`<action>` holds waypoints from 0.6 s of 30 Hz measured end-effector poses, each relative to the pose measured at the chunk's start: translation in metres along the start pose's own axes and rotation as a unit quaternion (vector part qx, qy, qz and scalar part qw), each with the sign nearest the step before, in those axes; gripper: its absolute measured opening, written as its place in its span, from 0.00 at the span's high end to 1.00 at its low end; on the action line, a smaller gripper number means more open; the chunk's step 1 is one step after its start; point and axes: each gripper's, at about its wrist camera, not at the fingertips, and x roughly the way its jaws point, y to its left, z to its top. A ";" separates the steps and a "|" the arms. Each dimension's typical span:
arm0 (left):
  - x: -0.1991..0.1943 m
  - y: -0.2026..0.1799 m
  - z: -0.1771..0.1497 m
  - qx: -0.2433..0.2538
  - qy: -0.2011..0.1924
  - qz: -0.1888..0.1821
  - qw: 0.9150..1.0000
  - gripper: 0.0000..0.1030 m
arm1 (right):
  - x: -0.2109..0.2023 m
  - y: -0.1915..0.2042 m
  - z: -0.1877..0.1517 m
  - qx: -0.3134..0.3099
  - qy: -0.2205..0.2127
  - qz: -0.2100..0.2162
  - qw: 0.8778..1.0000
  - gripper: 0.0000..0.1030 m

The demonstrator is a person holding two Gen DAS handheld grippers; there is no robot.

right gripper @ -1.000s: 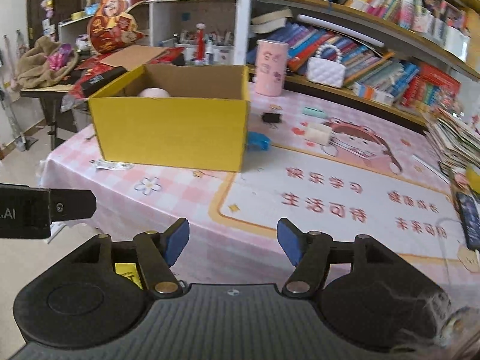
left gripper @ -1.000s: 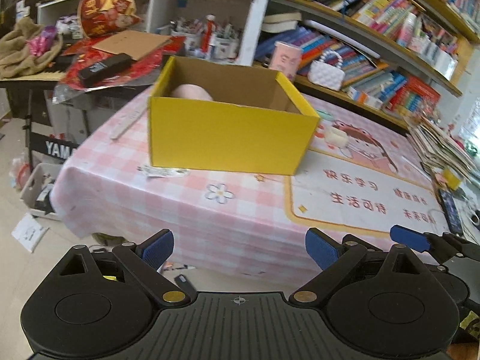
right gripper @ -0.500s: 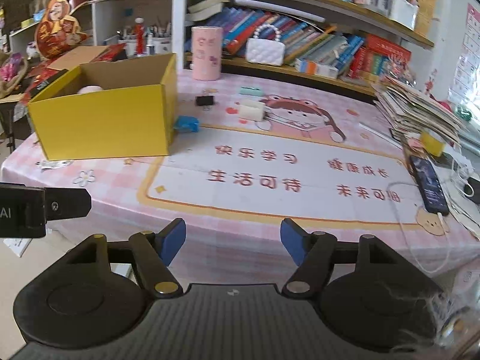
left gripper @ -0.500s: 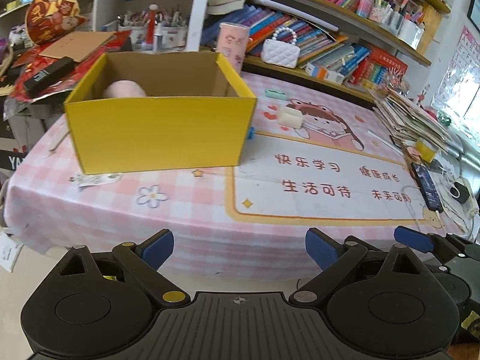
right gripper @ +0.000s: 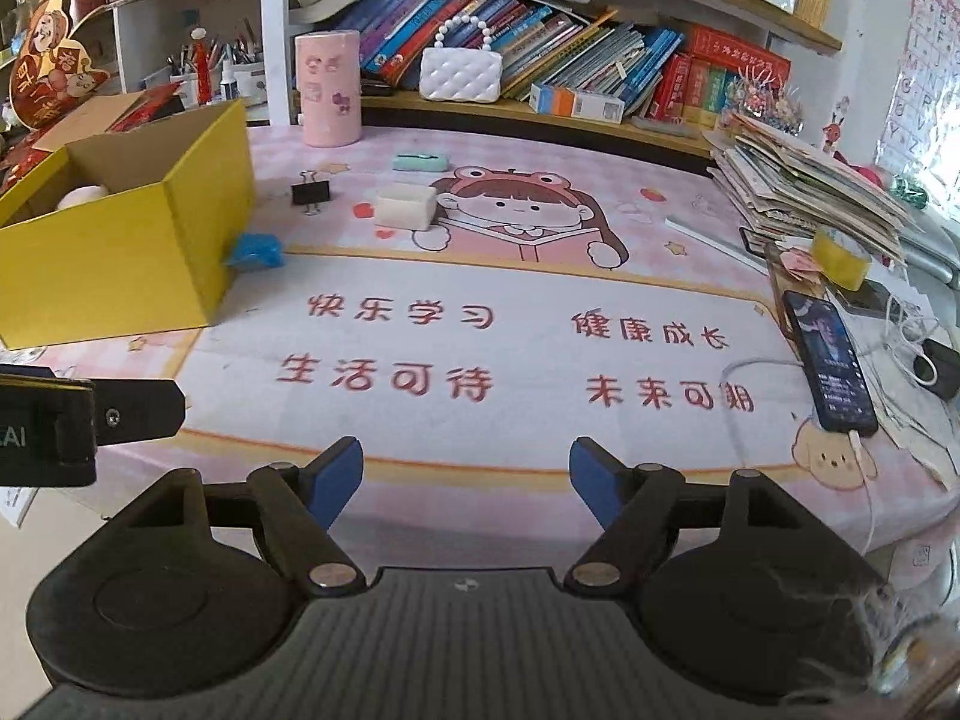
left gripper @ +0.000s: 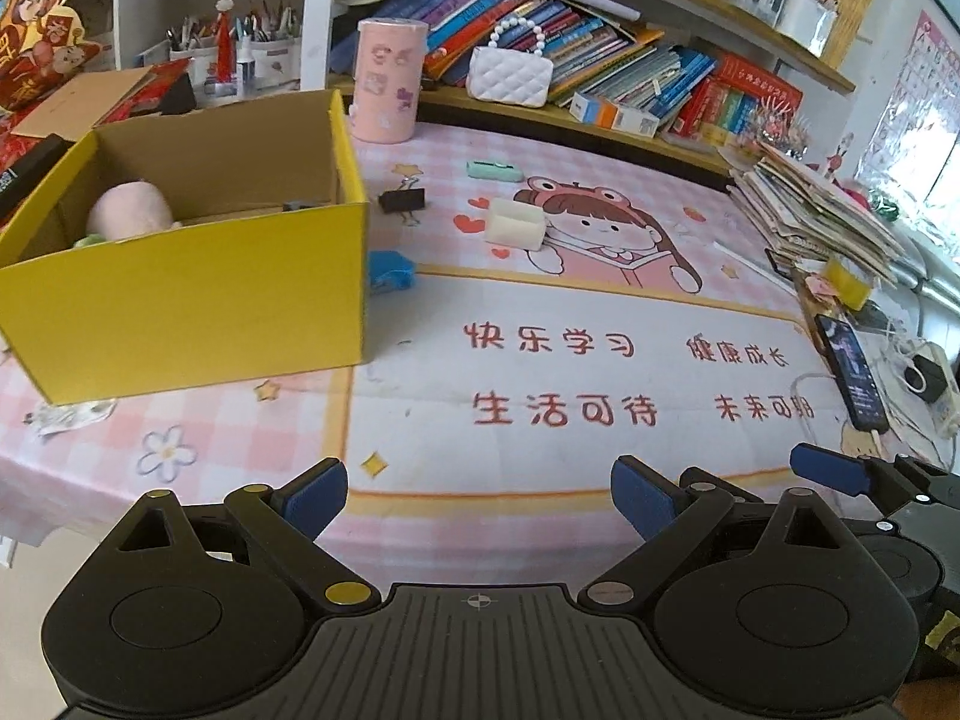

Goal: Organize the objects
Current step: 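Withdraw both tools from the box toward the blue block and white sponge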

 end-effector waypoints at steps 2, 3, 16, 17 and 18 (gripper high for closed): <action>0.009 -0.006 0.005 -0.002 0.006 0.006 1.000 0.07 | 0.009 -0.008 0.006 -0.002 0.004 0.005 1.000 0.26; 0.013 -0.008 0.007 -0.003 0.008 0.008 1.000 0.07 | 0.013 -0.012 0.009 -0.003 0.006 0.008 1.000 0.26; 0.048 -0.031 0.035 -0.036 -0.006 0.067 0.997 0.07 | 0.062 -0.051 0.048 -0.018 0.003 0.050 0.999 0.24; 0.050 -0.033 0.037 -0.038 -0.012 0.075 0.996 0.07 | 0.064 -0.054 0.051 -0.017 -0.001 0.052 0.999 0.24; 0.051 -0.034 0.039 -0.038 -0.019 0.082 0.996 0.07 | 0.066 -0.056 0.054 -0.016 -0.006 0.053 0.998 0.24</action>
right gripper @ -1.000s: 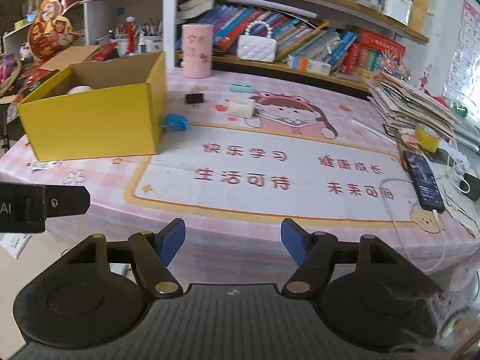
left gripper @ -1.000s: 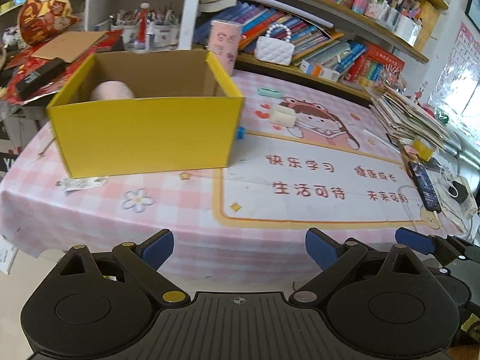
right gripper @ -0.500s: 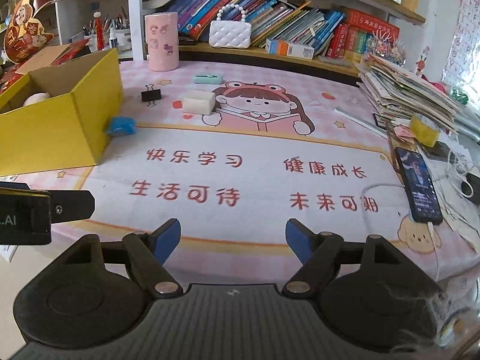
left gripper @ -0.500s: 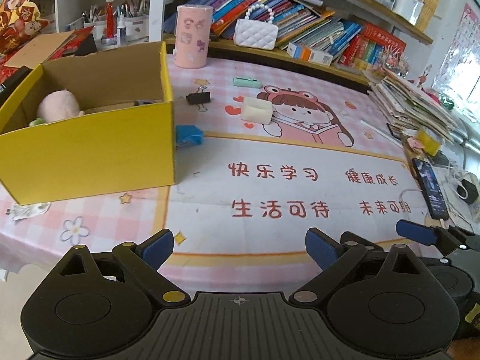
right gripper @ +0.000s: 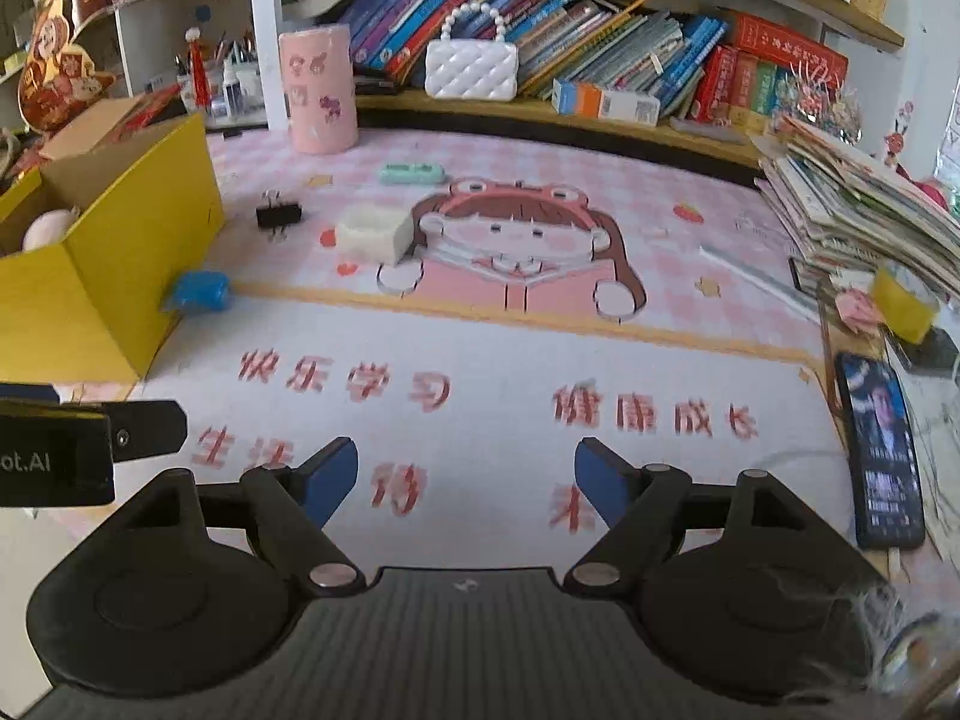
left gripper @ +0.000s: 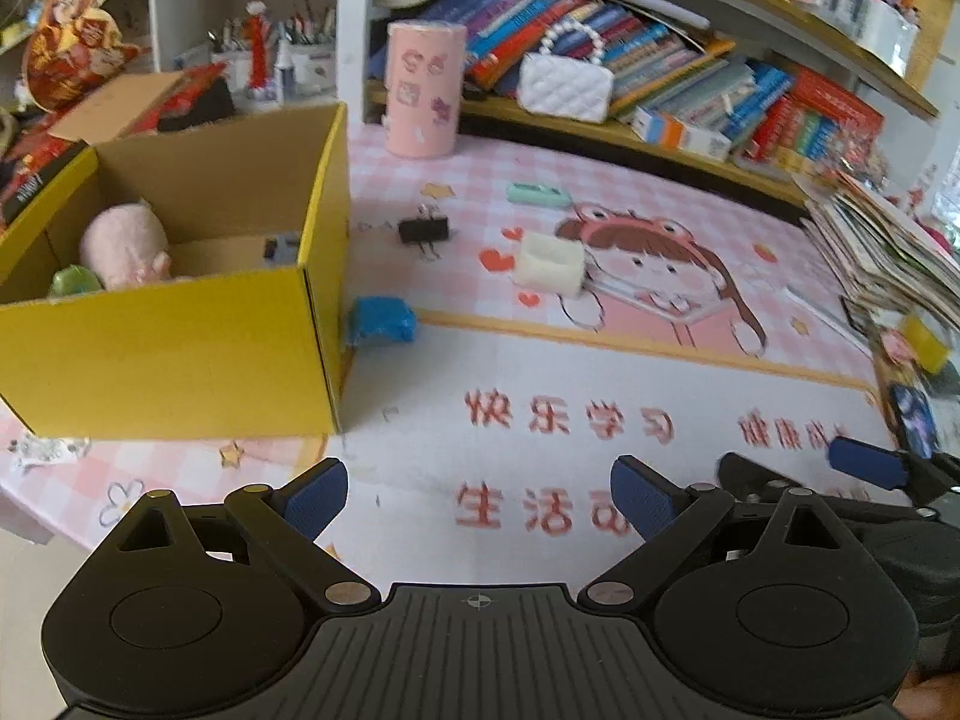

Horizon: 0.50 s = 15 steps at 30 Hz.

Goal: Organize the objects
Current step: 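Withdraw both tools from the box toward the blue block and white sponge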

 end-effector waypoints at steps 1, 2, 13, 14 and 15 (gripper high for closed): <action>0.001 -0.001 0.002 0.000 -0.008 0.006 1.000 0.08 | 0.003 -0.003 0.004 0.001 -0.005 0.001 1.000 0.24; 0.003 -0.003 0.004 0.000 -0.016 0.014 1.000 0.08 | 0.005 -0.007 0.008 0.004 -0.009 0.001 1.000 0.24; 0.033 0.004 0.021 -0.023 -0.062 0.068 0.996 0.44 | 0.028 -0.028 0.033 0.003 -0.032 0.017 0.999 0.23; 0.036 0.006 0.022 -0.026 -0.061 0.068 0.995 0.47 | 0.029 -0.028 0.035 0.000 -0.034 0.020 0.999 0.23; 0.038 0.007 0.023 -0.027 -0.062 0.067 0.995 0.48 | 0.031 -0.028 0.036 -0.004 -0.035 0.023 0.999 0.23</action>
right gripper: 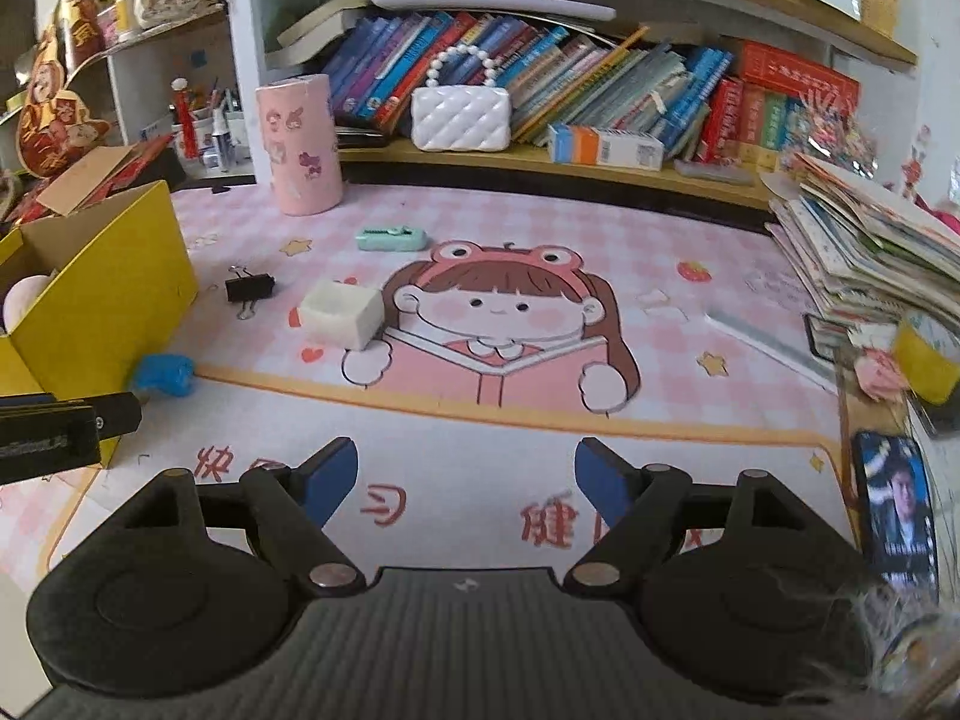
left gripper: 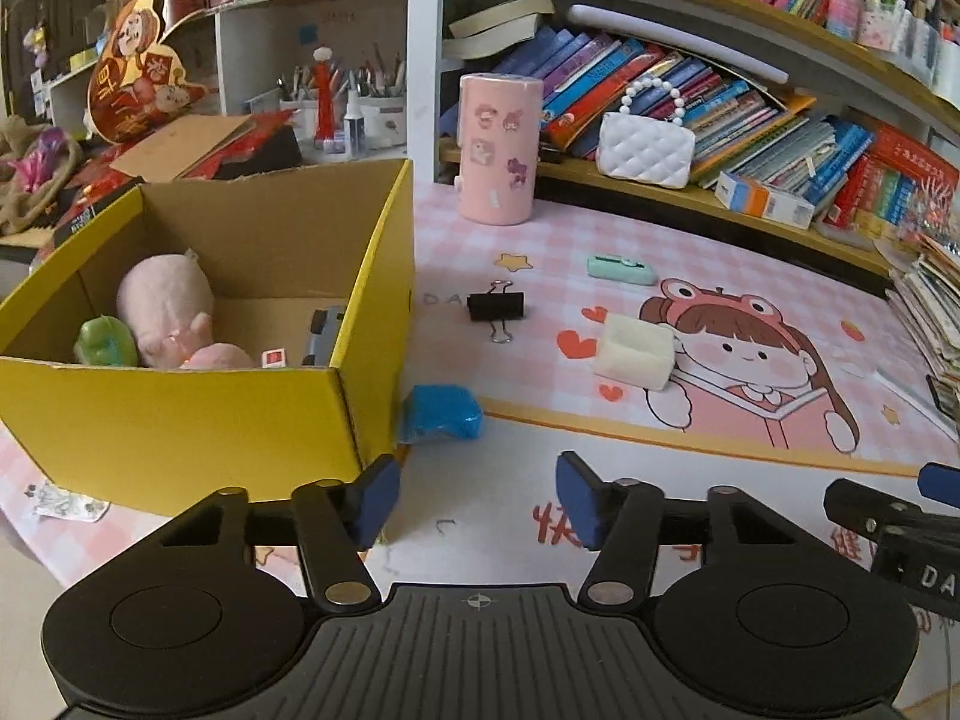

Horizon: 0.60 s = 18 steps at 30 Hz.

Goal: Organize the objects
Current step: 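Grasp the blue block with the left tool while the right tool grasps the white sponge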

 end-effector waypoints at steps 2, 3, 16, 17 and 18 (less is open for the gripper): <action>0.003 -0.003 0.001 0.004 -0.008 0.004 1.000 0.48 | 0.004 0.001 0.003 -0.006 0.001 0.005 1.000 0.23; 0.005 -0.004 0.002 0.005 -0.012 0.008 1.000 0.48 | 0.005 0.001 0.004 -0.008 0.001 0.007 1.000 0.23; 0.043 0.019 0.019 -0.019 0.002 0.054 0.998 0.52 | 0.022 -0.004 0.013 -0.009 0.010 0.016 1.000 0.23; 0.046 0.020 0.018 -0.029 0.008 0.050 0.998 0.50 | 0.024 -0.004 0.013 -0.009 0.012 0.016 1.000 0.23; 0.049 0.019 0.018 -0.034 0.012 0.047 0.998 0.48 | 0.025 -0.004 0.013 -0.009 0.014 0.016 1.000 0.23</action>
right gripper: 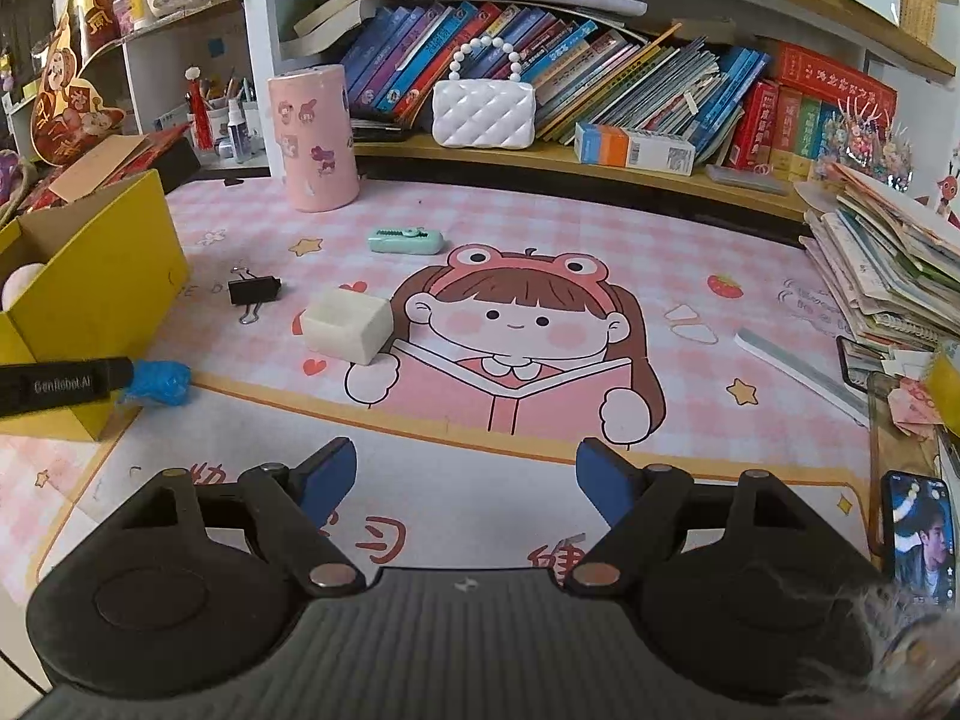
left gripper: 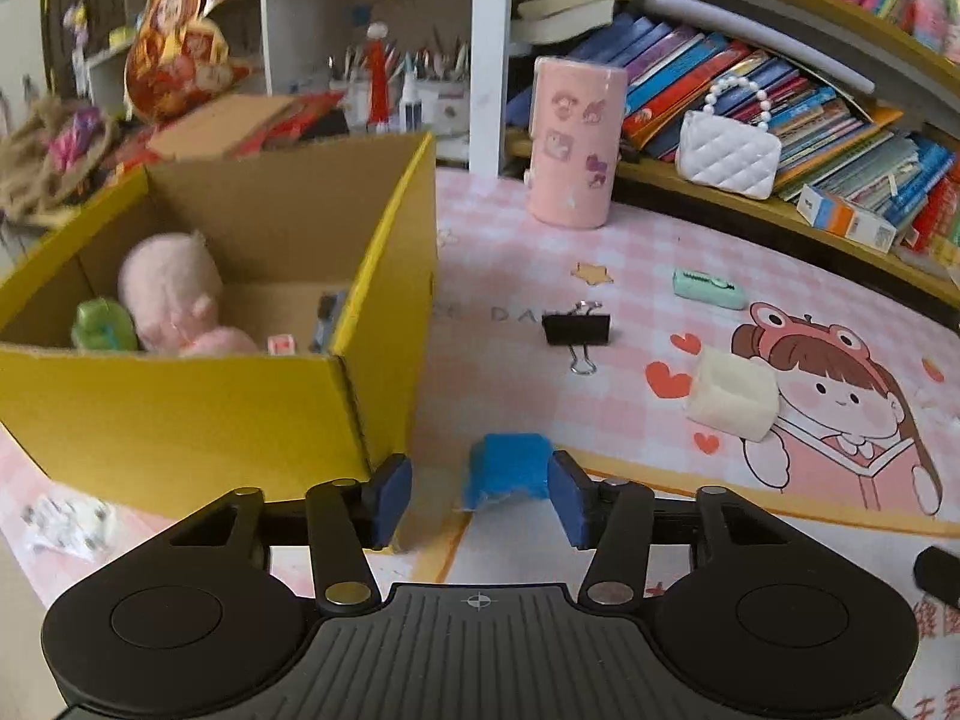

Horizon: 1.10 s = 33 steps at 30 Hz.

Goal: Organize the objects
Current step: 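Grasp the blue block with the left tool while the right tool grasps the white sponge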

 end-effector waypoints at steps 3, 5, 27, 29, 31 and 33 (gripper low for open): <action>0.008 -0.011 -0.005 0.005 0.009 0.001 1.000 0.45 | 0.006 0.001 0.001 -0.002 0.004 -0.002 1.000 0.23; 0.014 -0.015 -0.007 0.000 0.007 0.009 1.000 0.45 | 0.010 0.000 0.004 -0.004 0.006 -0.003 1.000 0.23; -0.037 -0.010 -0.015 -0.030 -0.006 -0.027 0.999 0.61 | 0.054 0.017 0.025 -0.051 0.002 0.030 0.998 0.14; -0.051 -0.003 -0.020 -0.033 -0.001 -0.029 0.999 0.61 | 0.073 0.029 0.035 -0.062 -0.006 0.046 0.997 0.13; -0.062 0.003 -0.024 -0.037 0.003 -0.027 0.999 0.61 | 0.093 0.041 0.045 -0.069 -0.009 0.051 0.996 0.13; -0.070 0.008 -0.027 -0.044 0.008 -0.026 0.999 0.61 | 0.111 0.050 0.054 -0.066 -0.005 0.059 0.996 0.12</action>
